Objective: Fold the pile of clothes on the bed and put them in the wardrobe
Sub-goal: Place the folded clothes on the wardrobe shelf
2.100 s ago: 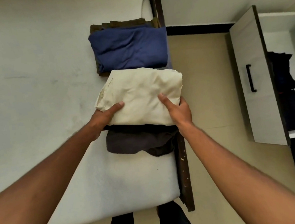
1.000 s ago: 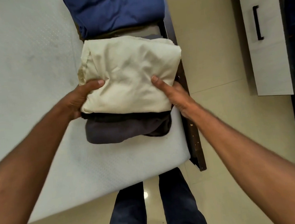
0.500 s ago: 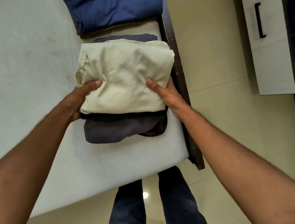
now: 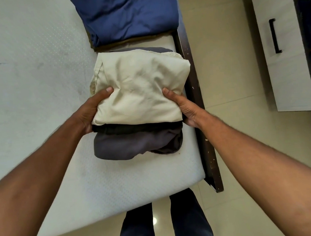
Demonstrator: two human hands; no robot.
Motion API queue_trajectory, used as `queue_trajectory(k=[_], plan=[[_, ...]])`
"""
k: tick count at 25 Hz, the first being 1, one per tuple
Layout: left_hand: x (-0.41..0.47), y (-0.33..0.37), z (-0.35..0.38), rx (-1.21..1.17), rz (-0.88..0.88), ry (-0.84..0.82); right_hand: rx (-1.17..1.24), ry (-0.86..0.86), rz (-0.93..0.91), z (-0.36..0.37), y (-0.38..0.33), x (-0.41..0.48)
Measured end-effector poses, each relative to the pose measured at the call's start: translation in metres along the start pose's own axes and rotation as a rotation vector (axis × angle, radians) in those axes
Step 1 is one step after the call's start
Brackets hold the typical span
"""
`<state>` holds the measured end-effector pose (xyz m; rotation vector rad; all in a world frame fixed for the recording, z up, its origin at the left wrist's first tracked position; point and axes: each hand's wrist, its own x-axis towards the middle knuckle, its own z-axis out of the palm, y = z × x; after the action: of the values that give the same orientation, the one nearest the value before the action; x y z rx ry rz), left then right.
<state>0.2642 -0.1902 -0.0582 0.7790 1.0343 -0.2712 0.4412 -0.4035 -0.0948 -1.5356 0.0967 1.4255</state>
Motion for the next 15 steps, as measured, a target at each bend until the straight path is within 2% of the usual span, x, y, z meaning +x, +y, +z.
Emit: queue_trajectory(k=[4, 10, 15], plan=[[-0.006, 0.004, 0.007, -0.032, 0.020, -0.008, 0.038, -0.054, 0.016, 0.001, -0.009, -0.002], [-0.029, -0.008, 0.021, -0.057, 0.076, 0.018, 0.123, -0.092, -0.088, -0.004, 0.006, -0.021], [-0.067, -0.005, 0.065, -0.009, 0.137, 0.085, 0.164, -0.109, -0.214, -0.024, 0.004, -0.064]])
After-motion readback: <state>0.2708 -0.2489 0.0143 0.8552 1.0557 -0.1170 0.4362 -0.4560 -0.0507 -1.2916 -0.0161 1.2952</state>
